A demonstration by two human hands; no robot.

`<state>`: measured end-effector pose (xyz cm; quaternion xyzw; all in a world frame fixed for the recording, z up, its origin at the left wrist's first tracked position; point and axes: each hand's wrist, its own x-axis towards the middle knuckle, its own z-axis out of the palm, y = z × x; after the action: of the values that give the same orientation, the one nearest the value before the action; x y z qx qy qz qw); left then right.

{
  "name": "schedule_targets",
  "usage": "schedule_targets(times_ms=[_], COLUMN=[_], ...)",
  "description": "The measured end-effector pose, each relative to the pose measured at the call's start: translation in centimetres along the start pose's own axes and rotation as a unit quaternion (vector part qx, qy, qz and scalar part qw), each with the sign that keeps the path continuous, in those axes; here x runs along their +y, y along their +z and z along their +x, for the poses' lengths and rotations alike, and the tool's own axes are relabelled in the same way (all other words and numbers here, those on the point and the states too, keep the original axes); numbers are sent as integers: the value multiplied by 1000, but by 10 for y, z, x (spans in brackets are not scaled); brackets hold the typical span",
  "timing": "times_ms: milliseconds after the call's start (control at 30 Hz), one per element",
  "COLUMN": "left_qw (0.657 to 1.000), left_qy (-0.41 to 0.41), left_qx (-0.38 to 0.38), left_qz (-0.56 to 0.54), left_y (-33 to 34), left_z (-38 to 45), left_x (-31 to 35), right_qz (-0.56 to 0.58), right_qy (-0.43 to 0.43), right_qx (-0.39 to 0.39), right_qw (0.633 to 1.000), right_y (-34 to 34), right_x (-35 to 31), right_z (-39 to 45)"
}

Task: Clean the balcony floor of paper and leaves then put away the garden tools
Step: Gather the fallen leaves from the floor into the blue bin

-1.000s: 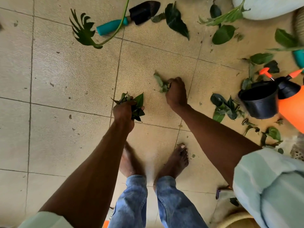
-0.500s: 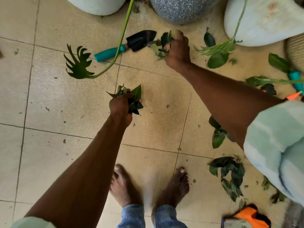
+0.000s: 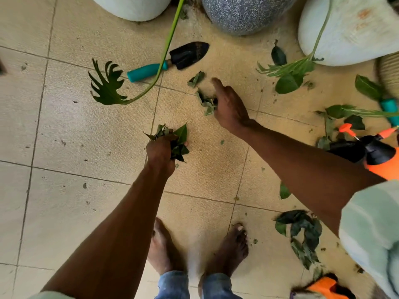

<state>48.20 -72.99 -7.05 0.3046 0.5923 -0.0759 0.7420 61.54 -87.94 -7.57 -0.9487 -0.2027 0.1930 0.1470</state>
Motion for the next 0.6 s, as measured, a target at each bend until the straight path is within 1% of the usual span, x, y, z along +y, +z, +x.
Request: schedule_targets(times_ms=[133,200,233,300,367,433,467,533,600], left_qw=[1000,1000,1000,1000,1000,1000,1000,999,999], left_qy=[1,0,1,5,7,3,0,-6,-7], left_qx=[-7,-2,3,6,2,-4,-7,-11,-5], left_qz=[0,1,1,4,10,17,22,34,40], left_y=[-1,0,-1,0,3,9,12,17,24], left_z=[-3,-3,-2,0,-3,-7,-8,-8,-8], left_x=[1,1,0,0,-3,-7,-10,-18,-27], right_qz=[-35,-47,-56,-82,-92,-79,-59,-12,56], right_qy=[-62,-37,-19,-13,-48,-82,-79,-29,77], right_qx=[-70,-108,-115,-85,-35,-18,-13,6,44], right_qw=[995,992,992,993,994,993,995,999,994], right_y=[-13,-8,-4,8,19,29,32,36,34], right_x=[-25,-32,-32,-30,-23,-10,-3,14,36], right_z=[35,50,53,47,27,-2,-16,-39,-54])
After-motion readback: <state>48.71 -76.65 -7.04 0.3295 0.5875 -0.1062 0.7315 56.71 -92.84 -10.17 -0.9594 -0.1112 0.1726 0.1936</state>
